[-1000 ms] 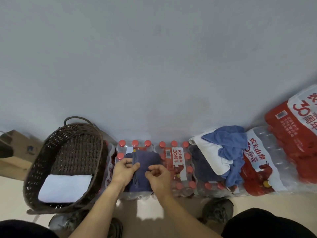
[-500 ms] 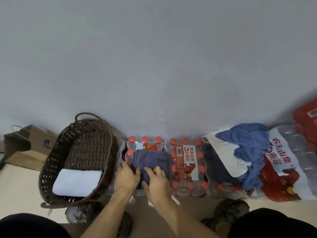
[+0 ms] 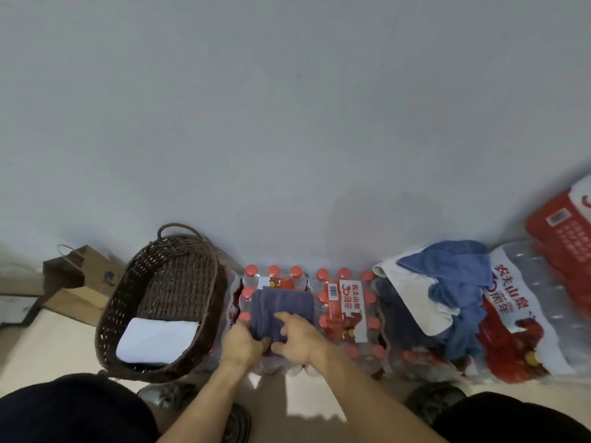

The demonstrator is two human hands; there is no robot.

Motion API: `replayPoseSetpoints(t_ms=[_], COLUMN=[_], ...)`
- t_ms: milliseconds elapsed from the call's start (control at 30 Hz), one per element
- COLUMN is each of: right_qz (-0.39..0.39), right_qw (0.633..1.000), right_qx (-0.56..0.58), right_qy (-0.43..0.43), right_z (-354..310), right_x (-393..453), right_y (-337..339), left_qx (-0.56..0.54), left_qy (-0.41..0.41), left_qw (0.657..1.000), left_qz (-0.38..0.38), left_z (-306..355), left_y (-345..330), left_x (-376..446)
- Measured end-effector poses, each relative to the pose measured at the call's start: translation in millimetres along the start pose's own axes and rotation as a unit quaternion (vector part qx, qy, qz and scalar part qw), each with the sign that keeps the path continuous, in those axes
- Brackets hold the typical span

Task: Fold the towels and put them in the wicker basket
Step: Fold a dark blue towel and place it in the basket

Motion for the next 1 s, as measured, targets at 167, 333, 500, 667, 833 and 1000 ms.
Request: replayPoseSetpoints(t_ms=[167,333,500,667,833,1000], right_qz=[0.111,0.075,0.078,0.043,0.042,0.135], right_qw=[0.987,0.953,0.934,0.974,0.971,0.900], right_qx=[-0.082,-0.224,-0.259,-0.109,0.213,0.412], right_qy=[0.079,0.190,0.234,0.192,0.101,-0.048], right_z=[-36.8,-67.0,-65.4,-41.7,5.0,75.8], right_x=[-26.3,-64.1,-98.8,-117.4,-107.9,-74.1], right_y=[79.4,134.0,144.2,142.5,148.8,141.9], left_qx=[0.067,0.284,0.313,0.204,-0.123,-0.325], left_qy=[-0.204,-0.415,-0.469,-0.392,-0.174,0.025], left_qw=[0.976,0.864,0.820,0.869,0.933,0.870], left_qz=[0.046,0.004,-0.101,-0.222,-0.289,-0.371], left_z=[67.4,141.8,172.1,159.7,129.8,110.6], left_y=[33.7,64.4,100.5,94.6,36.9,-32.5], left_x=[-32.2,-73.0,-102.2,-92.1,-53.4,-30.7])
Point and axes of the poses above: each hand's wrist, its own x-axis towards the middle knuckle, its own y-axis out of the back of the hand, z = x × y, the point moved 6 cm from there along x, towards the middle knuckle, and after that the axes turned 7 degrees about y, right-handed, at the moved point
